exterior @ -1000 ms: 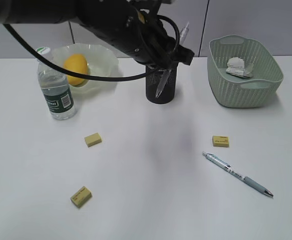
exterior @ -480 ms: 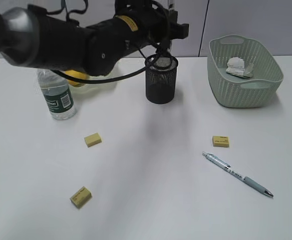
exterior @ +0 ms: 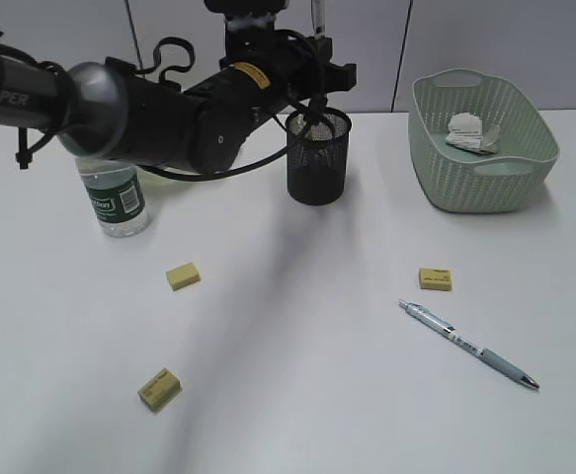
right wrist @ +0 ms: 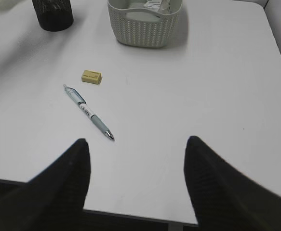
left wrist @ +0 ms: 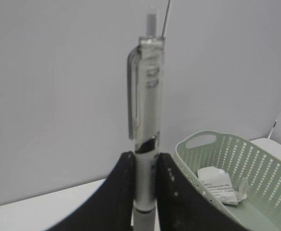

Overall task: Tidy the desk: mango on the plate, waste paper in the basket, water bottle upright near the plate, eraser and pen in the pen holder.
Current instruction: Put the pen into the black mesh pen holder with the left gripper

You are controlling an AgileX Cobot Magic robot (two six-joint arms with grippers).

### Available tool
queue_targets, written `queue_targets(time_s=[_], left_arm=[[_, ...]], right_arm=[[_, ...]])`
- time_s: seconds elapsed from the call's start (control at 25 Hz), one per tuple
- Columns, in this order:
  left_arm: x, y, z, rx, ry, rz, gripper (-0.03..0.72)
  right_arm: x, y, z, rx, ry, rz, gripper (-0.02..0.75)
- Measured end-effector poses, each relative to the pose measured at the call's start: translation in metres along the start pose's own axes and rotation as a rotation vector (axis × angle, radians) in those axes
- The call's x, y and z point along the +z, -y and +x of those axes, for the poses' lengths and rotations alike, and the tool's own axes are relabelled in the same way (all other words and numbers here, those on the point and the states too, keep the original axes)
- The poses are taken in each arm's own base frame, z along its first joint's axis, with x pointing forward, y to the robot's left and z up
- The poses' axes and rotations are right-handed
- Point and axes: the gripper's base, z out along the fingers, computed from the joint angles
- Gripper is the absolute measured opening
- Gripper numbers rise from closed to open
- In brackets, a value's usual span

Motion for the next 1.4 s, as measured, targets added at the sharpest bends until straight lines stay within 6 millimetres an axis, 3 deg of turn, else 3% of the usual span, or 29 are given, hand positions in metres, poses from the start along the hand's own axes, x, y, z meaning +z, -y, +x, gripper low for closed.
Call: queue_targets(time_s=[0.6, 1.4], left_arm=[[0.028, -0.012, 0.034, -0.001, -0.049, -0.021, 0.1], [0.03, -0.014, 0.05, -0.001, -0.114, -0.027, 0.1]], right_arm=[[0.0, 0.0, 0.0, 0.0, 0.002, 0.0, 0.49], [0.0, 0.0, 0.0, 0.001, 0.002, 0.0, 0.49]])
